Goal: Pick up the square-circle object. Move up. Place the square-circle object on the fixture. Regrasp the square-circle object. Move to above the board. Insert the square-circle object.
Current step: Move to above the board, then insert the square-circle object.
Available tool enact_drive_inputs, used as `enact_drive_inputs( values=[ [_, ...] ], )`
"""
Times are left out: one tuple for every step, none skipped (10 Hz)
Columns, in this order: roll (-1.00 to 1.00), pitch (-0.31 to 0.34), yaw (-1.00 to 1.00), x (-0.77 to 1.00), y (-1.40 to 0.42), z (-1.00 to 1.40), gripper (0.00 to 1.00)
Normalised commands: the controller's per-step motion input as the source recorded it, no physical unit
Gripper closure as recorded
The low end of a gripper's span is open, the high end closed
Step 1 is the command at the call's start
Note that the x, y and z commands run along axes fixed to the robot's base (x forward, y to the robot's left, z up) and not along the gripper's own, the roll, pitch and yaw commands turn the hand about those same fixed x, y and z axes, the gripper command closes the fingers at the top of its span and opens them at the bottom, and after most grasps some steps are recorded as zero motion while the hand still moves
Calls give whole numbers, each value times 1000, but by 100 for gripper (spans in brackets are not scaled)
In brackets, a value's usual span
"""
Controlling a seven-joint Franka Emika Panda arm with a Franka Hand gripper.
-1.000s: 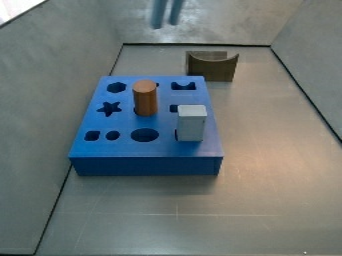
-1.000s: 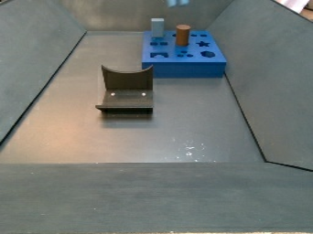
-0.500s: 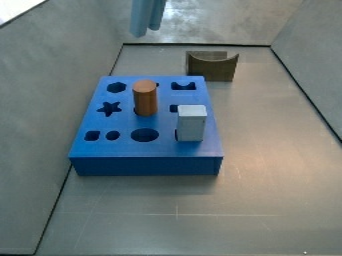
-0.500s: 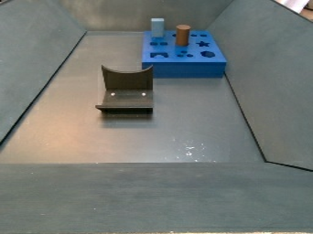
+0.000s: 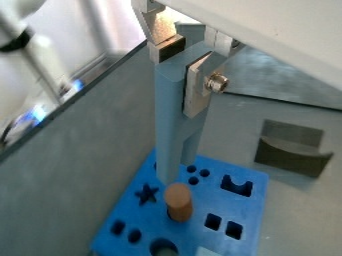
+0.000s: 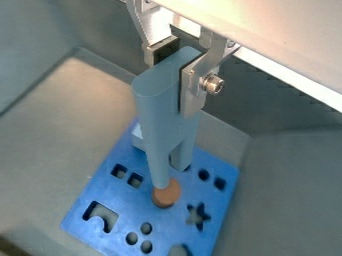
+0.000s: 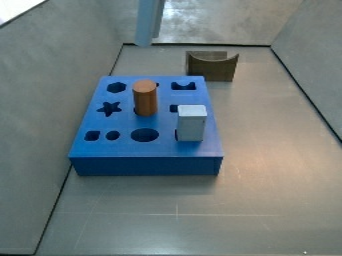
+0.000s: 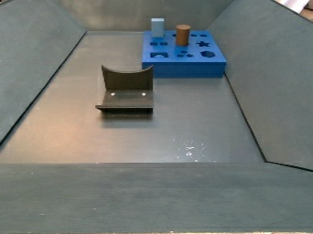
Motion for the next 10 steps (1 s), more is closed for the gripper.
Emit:
enact_drive_inputs(
  values=[
    [-215,-503,1000,-75,17,-1,100],
    [-135,-457,775,-67,16,-3,100],
    [-58,-311,424,-56,15,-1,100],
    [-27,-212,251,-38,10,-1,100],
    [-6,-24,-1000,0,0,-269,100],
    [-9,-26,-1000,0,0,-277,100],
    [-11,-34,-1000,0,0,-291,100],
    [-11,-30,-1000,0,0,-291,100],
    [-14,-33,-1000,0,0,-297,100],
    [-39,-54,-1000,0,0,-363,100]
  ],
)
